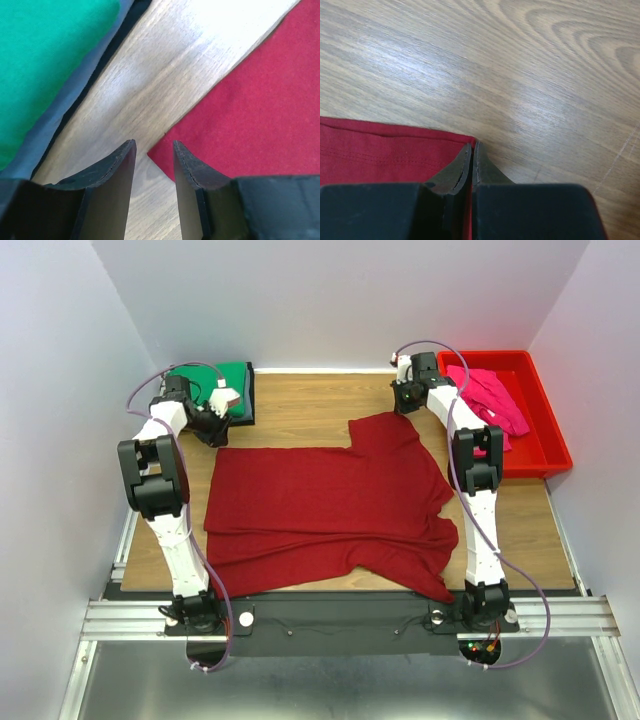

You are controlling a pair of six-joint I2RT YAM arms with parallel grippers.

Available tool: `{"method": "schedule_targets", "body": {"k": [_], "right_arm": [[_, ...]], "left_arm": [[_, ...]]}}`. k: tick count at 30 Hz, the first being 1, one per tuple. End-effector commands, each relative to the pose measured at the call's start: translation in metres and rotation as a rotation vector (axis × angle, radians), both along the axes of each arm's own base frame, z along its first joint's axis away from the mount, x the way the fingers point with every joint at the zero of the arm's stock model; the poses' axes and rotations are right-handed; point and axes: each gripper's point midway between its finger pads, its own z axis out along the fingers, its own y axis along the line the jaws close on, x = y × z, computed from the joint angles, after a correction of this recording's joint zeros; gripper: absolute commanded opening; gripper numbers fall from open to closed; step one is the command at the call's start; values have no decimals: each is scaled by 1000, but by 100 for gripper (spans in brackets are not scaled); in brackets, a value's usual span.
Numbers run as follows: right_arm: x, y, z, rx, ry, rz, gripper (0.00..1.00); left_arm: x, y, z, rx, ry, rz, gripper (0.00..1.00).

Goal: Fold and stack the t-shirts
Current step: Flatten the tshirt out

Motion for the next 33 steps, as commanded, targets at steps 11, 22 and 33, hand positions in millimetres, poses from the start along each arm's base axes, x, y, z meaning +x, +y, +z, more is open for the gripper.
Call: {"method": "schedule_targets", "body": {"k": [11, 22, 33], "right_arm": [[0, -8, 37, -20, -55, -2, 1], [8, -12, 48, -30, -89, -7, 1], [66, -35, 144, -29, -406, -94, 0]], "left_arm": [[-11, 5, -21, 15, 67, -2, 46], [-17, 1, -28, -4, 79, -9, 10], [30, -3, 56, -51, -124, 24, 0]]}}
